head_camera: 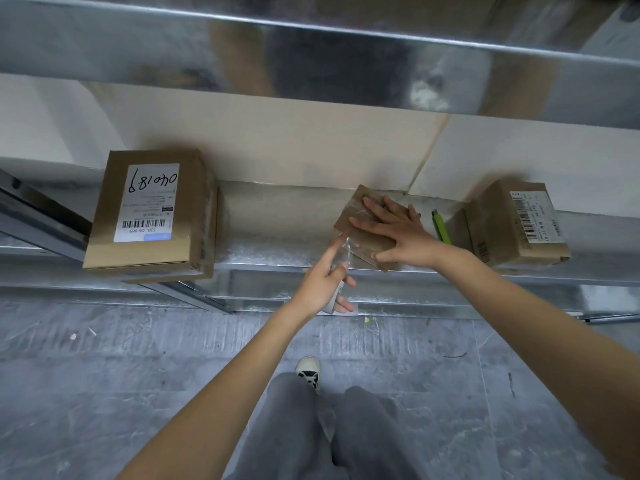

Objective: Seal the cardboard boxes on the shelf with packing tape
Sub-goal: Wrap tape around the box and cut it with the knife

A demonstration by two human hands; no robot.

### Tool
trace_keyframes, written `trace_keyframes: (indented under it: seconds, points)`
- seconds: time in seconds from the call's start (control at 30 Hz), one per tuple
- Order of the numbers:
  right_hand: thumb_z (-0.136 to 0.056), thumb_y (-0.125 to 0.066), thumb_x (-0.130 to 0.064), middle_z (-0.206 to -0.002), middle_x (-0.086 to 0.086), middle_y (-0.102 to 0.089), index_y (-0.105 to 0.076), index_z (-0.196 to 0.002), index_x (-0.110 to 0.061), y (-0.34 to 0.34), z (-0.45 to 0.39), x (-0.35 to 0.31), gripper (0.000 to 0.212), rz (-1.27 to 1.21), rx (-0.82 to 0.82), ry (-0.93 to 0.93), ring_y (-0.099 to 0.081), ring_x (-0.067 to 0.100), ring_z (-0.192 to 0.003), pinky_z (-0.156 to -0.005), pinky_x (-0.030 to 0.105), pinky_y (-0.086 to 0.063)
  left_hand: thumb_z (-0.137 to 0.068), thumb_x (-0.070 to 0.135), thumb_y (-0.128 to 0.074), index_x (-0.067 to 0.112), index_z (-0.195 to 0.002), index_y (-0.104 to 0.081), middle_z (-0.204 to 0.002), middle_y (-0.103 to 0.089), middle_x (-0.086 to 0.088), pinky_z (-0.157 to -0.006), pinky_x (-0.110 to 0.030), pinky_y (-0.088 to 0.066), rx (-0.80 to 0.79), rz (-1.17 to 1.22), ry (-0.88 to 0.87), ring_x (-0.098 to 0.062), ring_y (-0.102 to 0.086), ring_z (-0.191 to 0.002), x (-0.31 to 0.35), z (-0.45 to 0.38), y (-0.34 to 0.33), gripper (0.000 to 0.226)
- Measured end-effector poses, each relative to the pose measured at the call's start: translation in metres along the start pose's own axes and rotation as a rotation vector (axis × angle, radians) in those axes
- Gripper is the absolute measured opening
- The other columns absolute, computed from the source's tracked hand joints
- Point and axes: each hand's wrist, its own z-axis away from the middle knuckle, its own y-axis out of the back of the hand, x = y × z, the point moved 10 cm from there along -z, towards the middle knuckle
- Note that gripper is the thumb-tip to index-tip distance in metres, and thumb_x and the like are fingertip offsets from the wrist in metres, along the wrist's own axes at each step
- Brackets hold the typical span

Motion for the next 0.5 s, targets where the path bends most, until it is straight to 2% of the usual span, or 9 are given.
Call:
trace_keyframes:
  seconds: [0.1,0.17,0.23,0.27,0.3,0.33,0.37,0.43,0.5]
  points:
    - [-0.068,-0.032,-0.063,-0.162,-0.003,0.007,-0.021,-0.147,-0.049,0.005,0.002,-0.002,0.081,0.008,-0.029,-0.012,0.015,0.025,-0.148,-0.114,0.047,0.011,-0.105,0.022,-0.042,0.051,-0.147,-0.018,-0.092,-0.055,-0.012,-0.054,-0.036,-0.058,-0.042,0.084,0.024,-0.027,-0.065,-0.062,0.002,0.0,-0.006,0.056]
    - [-0.07,-0.032,-0.058,-0.163,0.001,0.005,-0.023,-0.147,-0.047,0.007,0.003,-0.003,0.078,-0.022,-0.028,-0.028,0.015,0.027,-0.148,-0.115,0.048,0.012,-0.105,0.02,-0.041,0.056,-0.144,-0.017,-0.095,-0.054,-0.015,-0.059,-0.041,-0.06,-0.059,0.106,0.056,-0.031,-0.063,-0.072,0.002,0.0,-0.01,0.059]
    - [-0.076,-0.036,-0.047,-0.163,0.003,0.003,-0.026,-0.147,-0.046,0.008,0.004,-0.003,0.071,-0.028,-0.01,-0.037,0.014,0.027,-0.148,-0.116,0.049,0.011,-0.105,0.019,-0.041,0.057,-0.145,-0.016,-0.118,-0.054,-0.013,-0.072,-0.043,-0.06,-0.035,0.061,0.038,-0.033,-0.061,-0.1,0.003,0.0,-0.013,0.061]
    - [-0.08,-0.039,-0.045,-0.163,0.003,0.003,-0.027,-0.146,-0.045,0.009,0.004,-0.004,0.067,-0.029,-0.001,-0.039,0.014,0.028,-0.148,-0.116,0.049,0.011,-0.104,0.019,-0.041,0.054,-0.147,-0.015,-0.138,-0.047,-0.006,-0.083,-0.037,-0.055,0.002,0.014,0.005,-0.03,-0.053,-0.121,0.005,-0.001,-0.013,0.061]
    - [-0.082,-0.04,-0.045,-0.163,0.003,0.002,-0.028,-0.146,-0.045,0.009,0.004,-0.004,0.065,-0.037,0.007,-0.039,0.014,0.027,-0.148,-0.116,0.049,0.012,-0.104,0.017,-0.041,0.05,-0.149,-0.015,-0.149,-0.038,0.003,-0.092,-0.025,-0.046,0.049,-0.033,-0.041,-0.023,-0.043,-0.133,0.007,-0.001,-0.011,0.061]
    - [-0.081,-0.04,-0.047,-0.163,0.002,0.001,-0.029,-0.146,-0.045,0.008,0.005,-0.004,0.066,-0.051,0.013,-0.039,0.014,0.027,-0.148,-0.116,0.049,0.012,-0.104,0.015,-0.042,0.046,-0.15,-0.016,-0.149,-0.034,0.01,-0.09,-0.014,-0.041,0.095,-0.057,-0.076,-0.016,-0.042,-0.131,0.01,-0.001,-0.009,0.062]
    - [-0.078,-0.039,-0.047,-0.163,0.001,0.001,-0.029,-0.145,-0.046,0.008,0.005,-0.004,0.068,-0.063,0.015,-0.04,0.014,0.026,-0.148,-0.116,0.049,0.012,-0.103,0.014,-0.044,0.046,-0.15,-0.017,-0.145,-0.036,0.01,-0.082,-0.009,-0.044,0.136,-0.044,-0.083,-0.013,-0.049,-0.118,0.009,-0.001,-0.007,0.064]
    - [-0.083,-0.046,-0.041,-0.163,0.0,0.001,-0.031,-0.144,-0.047,0.008,0.005,-0.003,0.064,-0.091,0.017,-0.04,0.014,0.024,-0.148,-0.116,0.049,0.014,-0.1,0.013,-0.05,0.054,-0.147,-0.021,-0.135,-0.039,0.0,-0.068,-0.023,-0.057,0.198,0.014,-0.064,-0.017,-0.055,-0.089,0.006,0.0,-0.002,0.069]
    - [-0.088,-0.054,-0.03,-0.163,-0.002,0.001,-0.033,-0.143,-0.048,0.008,0.004,0.0,0.062,-0.115,0.028,-0.041,0.015,0.021,-0.148,-0.115,0.049,0.016,-0.098,0.009,-0.051,0.055,-0.146,-0.023,-0.13,-0.035,-0.005,-0.059,-0.033,-0.06,0.251,0.007,-0.061,-0.017,-0.058,-0.084,0.007,0.001,0.005,0.072]
